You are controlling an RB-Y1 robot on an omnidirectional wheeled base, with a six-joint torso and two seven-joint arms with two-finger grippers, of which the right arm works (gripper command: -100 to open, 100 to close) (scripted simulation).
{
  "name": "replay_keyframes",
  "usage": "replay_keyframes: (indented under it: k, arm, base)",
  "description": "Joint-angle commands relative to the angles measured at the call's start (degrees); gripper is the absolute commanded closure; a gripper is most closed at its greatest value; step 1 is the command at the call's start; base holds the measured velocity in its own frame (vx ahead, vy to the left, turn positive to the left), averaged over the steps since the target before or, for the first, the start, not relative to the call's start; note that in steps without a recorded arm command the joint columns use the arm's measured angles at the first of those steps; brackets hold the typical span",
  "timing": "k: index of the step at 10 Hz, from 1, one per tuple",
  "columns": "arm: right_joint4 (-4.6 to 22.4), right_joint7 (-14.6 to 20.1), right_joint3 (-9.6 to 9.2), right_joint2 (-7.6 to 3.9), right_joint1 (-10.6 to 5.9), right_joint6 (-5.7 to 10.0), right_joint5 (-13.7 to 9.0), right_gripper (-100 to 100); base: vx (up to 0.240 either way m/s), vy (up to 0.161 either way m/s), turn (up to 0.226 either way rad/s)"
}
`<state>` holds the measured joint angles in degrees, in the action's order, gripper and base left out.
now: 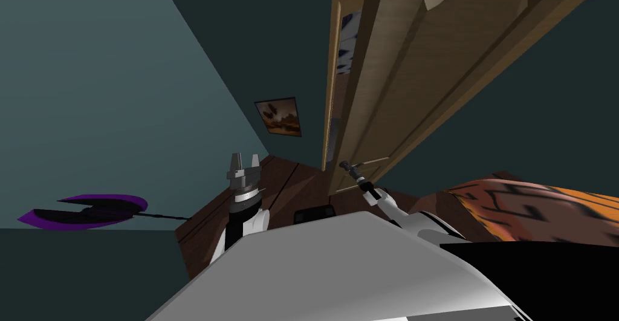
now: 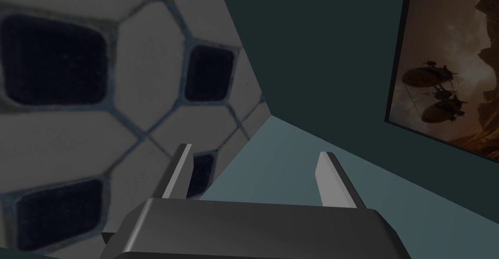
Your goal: Pull the door open
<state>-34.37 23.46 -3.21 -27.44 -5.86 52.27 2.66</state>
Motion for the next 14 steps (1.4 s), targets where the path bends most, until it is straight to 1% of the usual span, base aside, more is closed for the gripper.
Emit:
replay_keyframes:
  k: [1, 2, 4, 5, 6, 7, 9, 10, 12, 13, 14]
  arm:
    - [-0.3, 1.3, -1.22, -0.88, 0.86, 1.75, 0.8, 100]
    - [-0.7, 2.1, -1.95, -1.35, 1.27, 2.53, 1.3, 100]
    - [-0.7, 2.2, -2.11, -1.45, 1.36, 2.70, 1.4, 100]
    - [0.3, 2.2, -2.19, -1.15, 1.15, 2.89, 1.4, 100]
    - [0.7, 3.0, -2.54, -1.93, 1.99, 4.77, 1.9, 100]
    - [0.8, 3.2, -2.62, -2.15, 2.19, 5.30, 2.0, 100]
    - [1.0, 3.6, -2.79, -2.63, 2.61, 6.45, 2.2, 100]
    - [1.3, 4.1, -2.98, -3.15, 3.07, 7.70, 2.5, 100]
    - [1.5, 4.6, -3.17, -3.69, 3.55, 8.98, 2.7, 100]
    - [1.8, 5.1, -3.36, -4.22, 4.01, 10.24, 3.0, 100]
    - [1.9, 5.3, -3.45, -4.47, 4.23, 10.84, 3.1, 100]
  base:
    - [-0.212, -0.095, 0.035]
    - [-0.201, -0.094, 0.022]
    - [-0.093, -0.052, -0.007]
    - [-0.023, -0.015, -0.002]
    - [-0.144, -0.021, 0.171]
    - [-0.199, -0.060, 0.162]
    - [-0.113, -0.068, 0.065]
    - [-0.142, -0.073, 0.129]
    - [-0.144, -0.080, 0.098]
    - [-0.134, -0.099, 0.123]
    - [-0.140, -0.090, 0.117]
